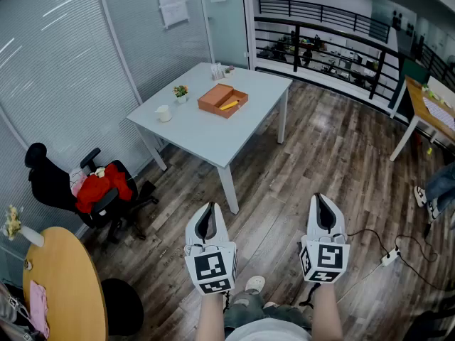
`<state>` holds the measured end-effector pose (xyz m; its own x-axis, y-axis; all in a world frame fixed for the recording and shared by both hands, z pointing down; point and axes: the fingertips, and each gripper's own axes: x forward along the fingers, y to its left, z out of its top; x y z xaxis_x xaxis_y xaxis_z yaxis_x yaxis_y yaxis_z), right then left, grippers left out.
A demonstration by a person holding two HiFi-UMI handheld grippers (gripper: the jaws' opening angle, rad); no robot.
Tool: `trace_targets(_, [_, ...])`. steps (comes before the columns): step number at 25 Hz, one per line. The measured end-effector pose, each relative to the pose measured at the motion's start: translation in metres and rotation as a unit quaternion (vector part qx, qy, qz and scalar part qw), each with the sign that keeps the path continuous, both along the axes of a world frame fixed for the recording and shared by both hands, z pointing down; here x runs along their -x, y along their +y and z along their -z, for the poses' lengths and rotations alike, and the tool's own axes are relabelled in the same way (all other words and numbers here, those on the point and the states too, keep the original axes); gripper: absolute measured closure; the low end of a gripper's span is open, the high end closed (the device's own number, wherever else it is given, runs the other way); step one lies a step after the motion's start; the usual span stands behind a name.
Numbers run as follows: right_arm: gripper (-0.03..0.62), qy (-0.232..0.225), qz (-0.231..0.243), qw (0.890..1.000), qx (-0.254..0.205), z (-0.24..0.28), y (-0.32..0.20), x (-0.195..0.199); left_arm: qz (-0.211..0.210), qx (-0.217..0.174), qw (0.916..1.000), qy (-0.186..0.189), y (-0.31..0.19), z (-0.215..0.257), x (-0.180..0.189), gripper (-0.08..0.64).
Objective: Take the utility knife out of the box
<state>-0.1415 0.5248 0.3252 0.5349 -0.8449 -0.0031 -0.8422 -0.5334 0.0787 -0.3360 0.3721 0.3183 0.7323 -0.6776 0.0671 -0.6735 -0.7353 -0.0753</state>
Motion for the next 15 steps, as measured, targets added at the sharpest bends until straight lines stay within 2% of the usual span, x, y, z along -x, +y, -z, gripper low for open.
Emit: trace_targets(15, [0.566, -0.008, -0.001, 1.000, 0.011, -0.011, -0.014, -0.013, -0.001, -0.003, 1.0000, -0.009, -0.018, -0.006, -0.009, 0.560])
